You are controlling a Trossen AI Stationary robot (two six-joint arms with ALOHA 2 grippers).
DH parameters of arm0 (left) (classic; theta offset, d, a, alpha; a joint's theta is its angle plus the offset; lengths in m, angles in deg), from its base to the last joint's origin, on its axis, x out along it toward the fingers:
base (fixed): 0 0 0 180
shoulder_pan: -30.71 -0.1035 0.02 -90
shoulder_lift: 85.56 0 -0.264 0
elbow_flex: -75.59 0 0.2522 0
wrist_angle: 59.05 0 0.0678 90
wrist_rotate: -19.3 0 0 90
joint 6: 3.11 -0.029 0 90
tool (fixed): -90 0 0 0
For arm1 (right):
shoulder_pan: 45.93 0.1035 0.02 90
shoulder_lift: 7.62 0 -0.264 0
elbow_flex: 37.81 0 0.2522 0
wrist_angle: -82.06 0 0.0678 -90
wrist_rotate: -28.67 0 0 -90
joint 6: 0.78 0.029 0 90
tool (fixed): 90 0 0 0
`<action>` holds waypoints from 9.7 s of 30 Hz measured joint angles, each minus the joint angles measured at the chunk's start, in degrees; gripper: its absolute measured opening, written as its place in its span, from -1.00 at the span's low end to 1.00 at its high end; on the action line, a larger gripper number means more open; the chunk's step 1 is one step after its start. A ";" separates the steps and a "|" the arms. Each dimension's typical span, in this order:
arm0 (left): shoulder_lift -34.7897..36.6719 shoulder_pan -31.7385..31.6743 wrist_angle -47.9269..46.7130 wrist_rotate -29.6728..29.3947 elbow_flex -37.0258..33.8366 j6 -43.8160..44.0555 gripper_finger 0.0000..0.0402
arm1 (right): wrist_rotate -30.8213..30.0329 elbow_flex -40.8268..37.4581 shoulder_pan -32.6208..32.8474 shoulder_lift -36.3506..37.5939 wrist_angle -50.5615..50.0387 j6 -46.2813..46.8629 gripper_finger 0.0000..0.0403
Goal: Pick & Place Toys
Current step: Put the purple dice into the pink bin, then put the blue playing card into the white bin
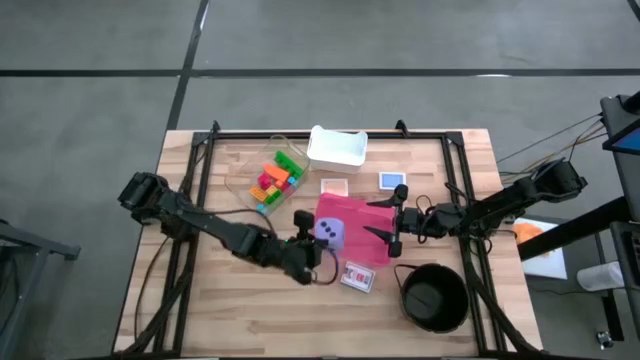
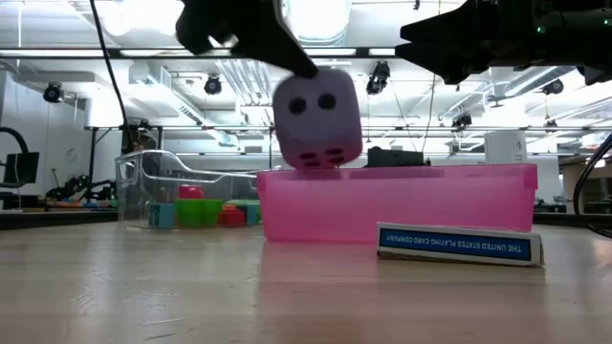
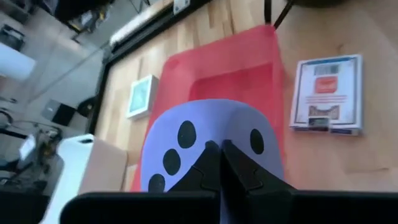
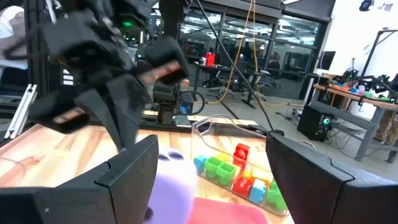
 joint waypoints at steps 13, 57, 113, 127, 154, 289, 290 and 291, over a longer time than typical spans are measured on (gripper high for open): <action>-0.09 -8.34 8.23 8.47 -9.53 1.02 -0.99 | 0.01 0.00 -0.02 0.00 -0.25 -0.42 0.48; 42.60 -20.17 40.48 26.88 -49.73 1.38 -0.29 | -2.60 -4.79 -2.26 -0.04 4.63 -3.62 0.48; 33.59 -56.48 47.02 61.83 -49.37 1.41 -0.29 | 18.07 35.23 -43.62 -11.59 -101.84 5.58 0.48; 33.59 -56.48 46.87 61.81 -49.41 1.00 -0.29 | 17.36 37.02 -46.64 -23.97 -103.57 -2.63 0.48; 33.59 -56.46 46.78 61.81 -49.48 1.02 -0.29 | 10.29 39.67 -46.51 -26.56 -98.23 -6.53 -0.55; 33.62 -56.46 47.26 61.79 -49.57 1.56 -0.29 | 34.77 45.44 -56.27 -30.23 -93.58 -9.85 -0.91; 33.62 -56.48 47.26 61.79 -49.57 1.56 -0.29 | 34.70 45.44 -55.95 -30.23 -93.58 -9.90 -0.91; 33.62 -56.48 47.27 61.79 -49.57 1.56 -0.29 | 34.47 45.44 -55.64 -30.23 -93.52 -9.91 -0.91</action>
